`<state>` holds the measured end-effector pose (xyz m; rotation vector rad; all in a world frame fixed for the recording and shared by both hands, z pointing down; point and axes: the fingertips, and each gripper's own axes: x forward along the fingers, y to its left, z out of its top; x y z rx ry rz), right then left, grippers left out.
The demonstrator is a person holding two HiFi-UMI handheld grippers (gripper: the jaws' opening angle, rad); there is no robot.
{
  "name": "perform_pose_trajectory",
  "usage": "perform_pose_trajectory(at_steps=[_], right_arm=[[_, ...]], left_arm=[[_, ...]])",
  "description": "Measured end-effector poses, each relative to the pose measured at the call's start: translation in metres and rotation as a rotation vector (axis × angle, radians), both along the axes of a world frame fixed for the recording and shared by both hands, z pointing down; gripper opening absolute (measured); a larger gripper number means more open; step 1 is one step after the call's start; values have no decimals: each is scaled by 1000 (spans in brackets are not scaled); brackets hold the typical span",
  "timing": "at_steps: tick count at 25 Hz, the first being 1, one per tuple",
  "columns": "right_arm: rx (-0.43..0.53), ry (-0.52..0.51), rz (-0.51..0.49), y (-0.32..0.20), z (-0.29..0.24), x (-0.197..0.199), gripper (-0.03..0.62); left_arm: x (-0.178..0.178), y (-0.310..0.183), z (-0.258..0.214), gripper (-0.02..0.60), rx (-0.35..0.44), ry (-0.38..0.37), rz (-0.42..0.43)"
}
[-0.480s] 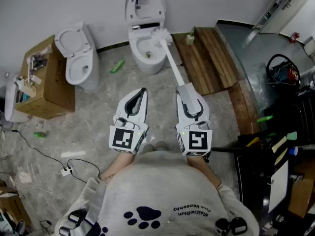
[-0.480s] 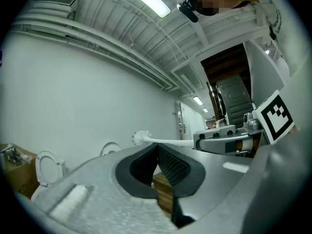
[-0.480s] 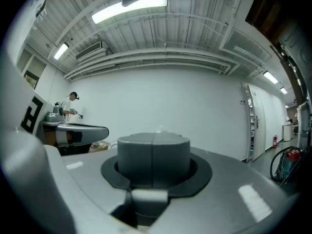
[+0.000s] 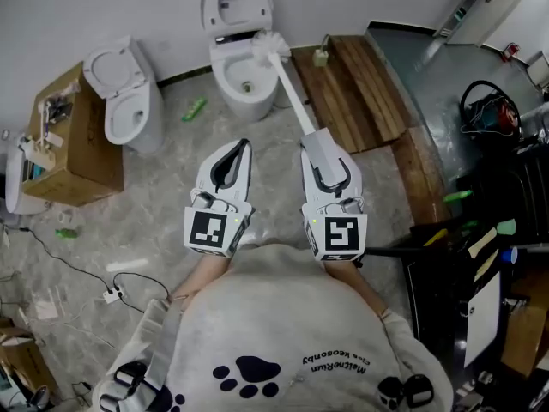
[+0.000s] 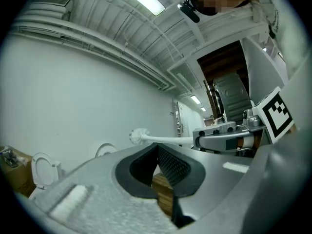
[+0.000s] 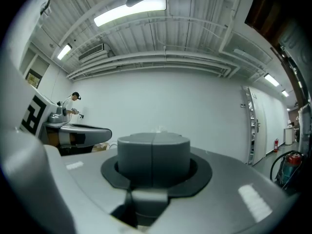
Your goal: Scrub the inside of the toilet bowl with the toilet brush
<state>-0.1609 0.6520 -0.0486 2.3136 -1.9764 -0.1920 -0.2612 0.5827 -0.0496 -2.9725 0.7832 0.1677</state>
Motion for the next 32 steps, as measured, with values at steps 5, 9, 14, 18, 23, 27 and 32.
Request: perform_pose_trajectory(at_steps=[5,9,14,18,23,27,32], right_arm=[[-2,-56,-9,5,10,13,152],[-27,-77,-19,-6,20,21,152],[-47,-89,-29,-42,31,31,152],[-59,-89,-38,-89,37,38,152],[-57,-95,-17,-156,36,54,152],[-56,-112,16,-201,40,70,152],[-67,-132,49,-245,52,79,152]], left_arm=[[11,6,7,-12,-7,-17,-11],[13,-8,15,-12,-14,-17,-31],[18,-44,25,-12,-38,-21,-47],[22,-93,33,-12,-45,-22,-63],[40,-162,26,-12,-25,-27,-47],[59,-204,24,-12,-10,-48,-8],[73,-247,35,-12,-21,-49,38]])
